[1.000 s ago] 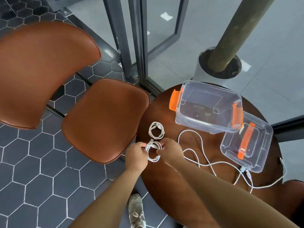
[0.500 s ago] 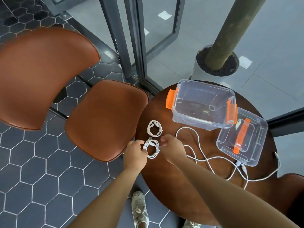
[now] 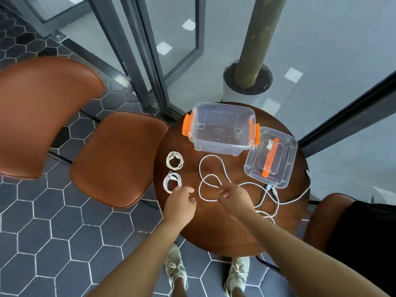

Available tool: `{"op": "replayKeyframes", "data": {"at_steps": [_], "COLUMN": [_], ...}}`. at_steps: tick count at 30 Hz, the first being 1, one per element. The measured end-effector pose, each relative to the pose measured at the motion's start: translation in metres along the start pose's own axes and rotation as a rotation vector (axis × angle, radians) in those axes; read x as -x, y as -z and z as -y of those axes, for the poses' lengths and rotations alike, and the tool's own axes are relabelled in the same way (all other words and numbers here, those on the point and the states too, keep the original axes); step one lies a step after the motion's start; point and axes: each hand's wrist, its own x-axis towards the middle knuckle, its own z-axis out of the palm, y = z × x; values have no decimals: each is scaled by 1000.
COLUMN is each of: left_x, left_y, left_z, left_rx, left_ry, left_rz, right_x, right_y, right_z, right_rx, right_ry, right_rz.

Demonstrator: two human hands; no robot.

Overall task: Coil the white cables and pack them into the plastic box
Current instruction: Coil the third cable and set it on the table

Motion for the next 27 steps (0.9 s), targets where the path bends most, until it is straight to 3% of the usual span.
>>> {"op": "replayKeyframes", "data": {"at_steps": [4, 9, 16, 22, 27], "left_x": [9, 1, -14, -17, -14], "left_y": [-25, -49, -67, -76, -72], "left_z": [-21, -39, -44, -41, -38], "left_rx": [-18, -82, -476, -509, -500], "left_ry": [-20, -50, -295, -306, -339], "left_rz": [44, 64, 61, 109, 160], "right_x": [14, 13, -10, -11, -8], "right_y": [27, 41, 20, 12, 18], "right_z": [-45, -76, -71, -72, -77], "right_rx": [45, 166, 430, 713, 642], "right_ry": [-70, -64, 70, 56, 38], "right_rz": [-120, -133, 16, 122, 79]}}
